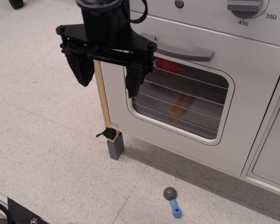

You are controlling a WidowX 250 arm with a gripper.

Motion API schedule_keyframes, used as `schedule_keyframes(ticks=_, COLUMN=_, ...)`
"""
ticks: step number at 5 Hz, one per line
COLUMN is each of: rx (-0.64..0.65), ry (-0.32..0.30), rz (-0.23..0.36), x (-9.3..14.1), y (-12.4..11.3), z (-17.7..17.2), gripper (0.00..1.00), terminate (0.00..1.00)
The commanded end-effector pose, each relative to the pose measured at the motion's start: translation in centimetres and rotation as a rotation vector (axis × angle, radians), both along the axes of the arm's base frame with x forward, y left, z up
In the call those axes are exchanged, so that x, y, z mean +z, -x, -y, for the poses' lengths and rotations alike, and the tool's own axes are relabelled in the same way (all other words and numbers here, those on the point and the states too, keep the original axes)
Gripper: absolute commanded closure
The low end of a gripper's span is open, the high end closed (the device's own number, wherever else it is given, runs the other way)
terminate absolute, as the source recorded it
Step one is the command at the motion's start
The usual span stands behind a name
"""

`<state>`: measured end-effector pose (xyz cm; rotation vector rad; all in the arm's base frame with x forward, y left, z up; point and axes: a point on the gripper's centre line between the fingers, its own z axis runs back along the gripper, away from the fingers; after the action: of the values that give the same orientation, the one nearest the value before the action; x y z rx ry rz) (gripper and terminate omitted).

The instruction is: Open oven

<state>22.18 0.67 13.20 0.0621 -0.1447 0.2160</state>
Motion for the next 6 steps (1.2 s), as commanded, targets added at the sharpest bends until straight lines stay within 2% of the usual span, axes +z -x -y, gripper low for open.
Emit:
schedule_keyframes(ticks=1, rx=0.0, ry=0.0, rz=0.0, x=0.0, y=0.0, z=0.0, gripper=0.0, terminate=0.0)
schedule_keyframes(ticks=2, rx=0.246, ry=0.087, rz=0.082, x=0.6, y=-1.9, z=0.8, gripper=0.0, terminate=0.0)
schedule_keyframes(ticks=3, rx=0.494, ry=0.163, rz=0.146, x=1.0, y=-5.5, z=-0.3, gripper=0.0, terminate=0.0)
schedule_keyframes(ticks=4, rx=0.748, ry=0.239, rz=0.171, x=0.0, y=-9.1, z=-1.9, gripper=0.0, terminate=0.0)
schedule_keyframes(ticks=5, rx=0.986, ry=0.283, rz=0.284, x=-0.7, y=-10.5, z=-3.0, gripper=0.0, terminate=0.0)
schedule_keyframes(ticks=6, rx=1.103, ry=0.363, rz=0.321, x=-1.6, y=-11.6, z=-3.0, gripper=0.0, terminate=0.0)
